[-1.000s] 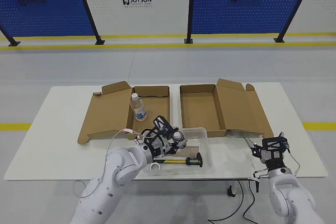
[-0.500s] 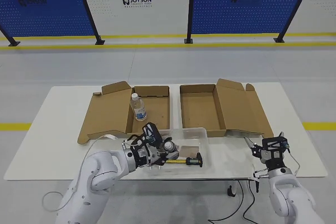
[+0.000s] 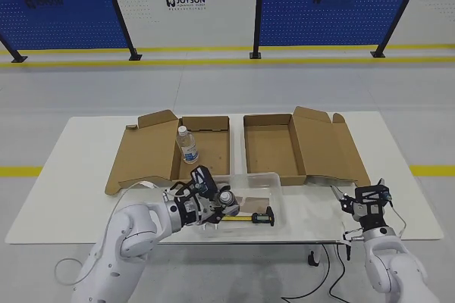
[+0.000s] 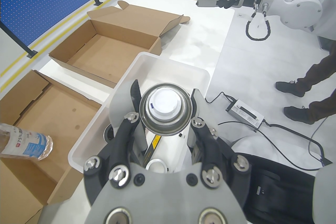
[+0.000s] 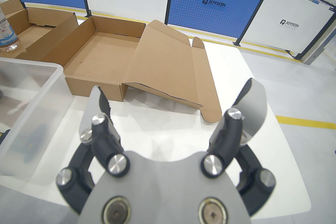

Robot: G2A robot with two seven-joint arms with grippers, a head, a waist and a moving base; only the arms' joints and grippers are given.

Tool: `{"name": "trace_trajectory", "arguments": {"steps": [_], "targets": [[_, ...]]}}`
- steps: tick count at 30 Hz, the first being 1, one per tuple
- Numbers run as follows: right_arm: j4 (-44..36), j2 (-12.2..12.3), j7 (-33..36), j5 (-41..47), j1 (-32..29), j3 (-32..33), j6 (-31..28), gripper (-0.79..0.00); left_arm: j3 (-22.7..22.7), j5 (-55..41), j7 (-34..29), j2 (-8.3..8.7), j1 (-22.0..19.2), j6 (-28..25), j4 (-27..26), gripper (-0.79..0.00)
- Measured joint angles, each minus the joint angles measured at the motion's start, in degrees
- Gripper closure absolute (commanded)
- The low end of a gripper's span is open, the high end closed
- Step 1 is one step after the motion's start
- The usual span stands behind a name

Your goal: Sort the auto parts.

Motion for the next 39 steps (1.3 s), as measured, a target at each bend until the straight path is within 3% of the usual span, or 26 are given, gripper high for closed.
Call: {"name": "trace_trajectory", "arguments": {"steps": [14, 32, 39], "targets": [[0.0, 0.0, 0.0, 0.0, 0.0, 0.0, 0.0, -0.785, 1.2, 3.6, 3.4, 0.52, -3.1, 3.8, 3.9, 0.0], [0.0, 0.0, 0.0, 0.0, 0.0, 0.0, 0.0, -0.785, 3.4, 16.4, 13.4, 0.11, -12.1, 16.2, 15.9, 0.0], [0.0, 0.0, 0.0, 0.0, 0.0, 0.0, 0.0, -0.785, 5.0, 19.7, 17.1, -0.38, -15.3, 21.1, 22.8, 0.0]]}}
